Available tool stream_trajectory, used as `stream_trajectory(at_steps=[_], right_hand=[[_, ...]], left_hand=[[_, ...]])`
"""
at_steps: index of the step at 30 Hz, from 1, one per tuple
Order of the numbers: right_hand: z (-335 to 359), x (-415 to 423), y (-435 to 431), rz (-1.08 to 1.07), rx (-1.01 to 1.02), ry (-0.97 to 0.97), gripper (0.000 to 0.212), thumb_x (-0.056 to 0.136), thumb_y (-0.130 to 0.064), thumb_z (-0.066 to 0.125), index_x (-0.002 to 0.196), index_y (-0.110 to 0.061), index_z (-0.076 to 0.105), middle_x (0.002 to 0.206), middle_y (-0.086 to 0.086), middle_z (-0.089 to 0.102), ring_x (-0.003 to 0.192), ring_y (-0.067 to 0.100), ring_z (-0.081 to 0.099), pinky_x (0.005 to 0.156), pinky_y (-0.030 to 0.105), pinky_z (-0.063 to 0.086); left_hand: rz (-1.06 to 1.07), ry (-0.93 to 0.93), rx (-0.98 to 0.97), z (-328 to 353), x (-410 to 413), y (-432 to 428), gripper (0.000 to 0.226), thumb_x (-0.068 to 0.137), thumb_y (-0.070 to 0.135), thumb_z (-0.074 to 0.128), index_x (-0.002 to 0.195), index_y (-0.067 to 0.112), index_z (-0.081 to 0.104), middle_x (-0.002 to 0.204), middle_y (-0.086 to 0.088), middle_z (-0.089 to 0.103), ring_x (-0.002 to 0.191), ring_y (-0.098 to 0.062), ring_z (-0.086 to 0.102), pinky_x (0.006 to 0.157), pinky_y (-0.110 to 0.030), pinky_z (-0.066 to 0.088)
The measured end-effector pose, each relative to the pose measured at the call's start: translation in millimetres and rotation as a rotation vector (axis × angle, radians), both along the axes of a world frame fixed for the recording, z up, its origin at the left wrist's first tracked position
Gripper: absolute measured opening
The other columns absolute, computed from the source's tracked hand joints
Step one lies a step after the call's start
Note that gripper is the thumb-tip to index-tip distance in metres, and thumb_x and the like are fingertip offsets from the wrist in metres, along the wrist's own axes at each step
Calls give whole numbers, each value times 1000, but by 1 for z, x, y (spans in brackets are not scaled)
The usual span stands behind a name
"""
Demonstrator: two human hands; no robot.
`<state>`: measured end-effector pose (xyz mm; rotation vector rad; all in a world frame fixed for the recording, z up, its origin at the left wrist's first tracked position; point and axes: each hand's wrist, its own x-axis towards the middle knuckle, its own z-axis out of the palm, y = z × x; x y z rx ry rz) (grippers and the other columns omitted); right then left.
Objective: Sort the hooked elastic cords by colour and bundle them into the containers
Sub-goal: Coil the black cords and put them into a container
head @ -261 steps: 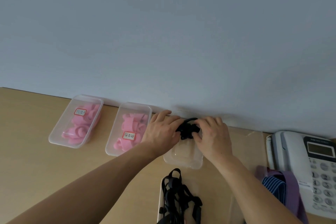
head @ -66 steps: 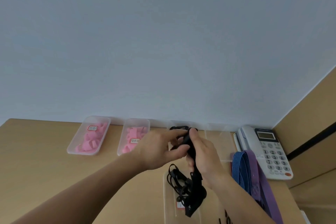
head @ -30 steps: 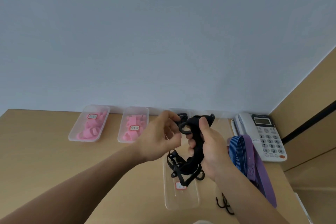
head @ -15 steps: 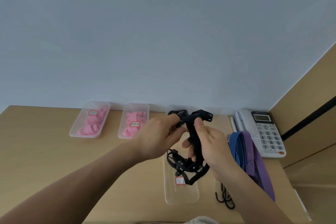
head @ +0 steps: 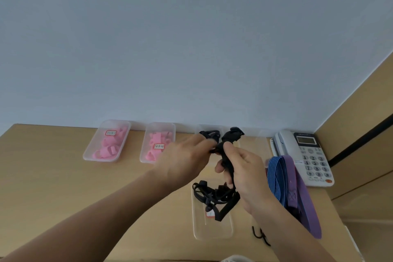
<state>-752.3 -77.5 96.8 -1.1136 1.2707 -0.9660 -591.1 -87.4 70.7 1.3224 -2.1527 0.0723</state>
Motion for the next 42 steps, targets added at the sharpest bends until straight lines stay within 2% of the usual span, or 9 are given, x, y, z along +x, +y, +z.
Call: stream_trajectory(at_steps=[4, 6, 13, 17, 23, 29, 36, 39, 42], right_hand=[[1, -2, 0, -15, -32, -66, 42, 99, -33, 49, 74, -2, 64, 62, 7, 64, 43, 16, 38, 47, 28, 34], [-1, -1, 2, 36, -63, -42, 42, 100, -33, 46, 84, 1, 66, 64, 7, 65, 44, 16, 40, 47, 28, 36], [-6, 2, 7, 33, -14, 53, 28, 99, -34, 49, 95, -10, 64, 72, 9, 72, 49, 17, 56, 45, 26, 47], [-8, 3, 6, 14, 84, 70, 40, 99, -39, 48, 92, -2, 62, 61, 9, 68, 46, 16, 56, 47, 27, 48], [-7, 3, -2, -73, 102, 2, 39, 97, -39, 52, 91, -1, 62, 61, 6, 66, 48, 15, 52, 48, 29, 44], [1, 5, -1, -40, 187, -77, 37, 98, -36, 51, 96, -3, 68, 75, 15, 72, 51, 14, 57, 44, 24, 47], [1, 7, -7, -68, 200, -182, 58, 94, -57, 43, 91, -8, 74, 80, 18, 72, 60, 19, 54, 60, 33, 44], [-2, 6, -11, -90, 157, -196, 52, 97, -48, 44, 94, -3, 71, 76, 15, 71, 55, 16, 51, 56, 31, 42], [-3, 4, -15, -54, 93, -216, 47, 97, -45, 45, 98, -7, 71, 78, 15, 71, 52, 13, 49, 56, 30, 41]], left_hand=[[55, 765, 885, 17, -1, 1, 36, 85, 31, 61, 114, 10, 61, 93, 2, 73, 71, -8, 63, 61, -24, 46], [-16, 940, 1010, 22, 1, 0, 32, 94, 32, 54, 104, 4, 67, 92, -5, 74, 72, -15, 62, 55, -28, 44], [55, 721, 639, 24, -4, 5, 12, 96, 19, 61, 102, 12, 68, 71, 9, 70, 59, 3, 63, 55, -10, 41], [-15, 414, 473, 24, -4, 5, 18, 99, 25, 55, 102, 11, 66, 73, -5, 68, 65, -19, 60, 63, -34, 47], [-155, 509, 515, 19, -3, 3, 18, 98, 13, 54, 112, 13, 64, 88, 1, 73, 77, -14, 66, 66, -28, 52], [6, 56, -52, 5, -4, -4, 18, 88, 14, 52, 97, 11, 68, 60, 5, 60, 43, -16, 51, 35, -24, 39], [-151, -126, -354, -16, 5, -13, 42, 76, -7, 58, 114, 10, 53, 101, -11, 71, 59, -26, 64, 41, -31, 49], [-135, 127, -150, -9, 2, -12, 37, 82, 4, 56, 116, 17, 63, 108, -5, 71, 80, -12, 67, 56, -25, 55], [-25, 573, 478, 2, 1, -11, 51, 80, 16, 61, 130, 25, 56, 114, 13, 66, 89, -1, 62, 69, -16, 51]])
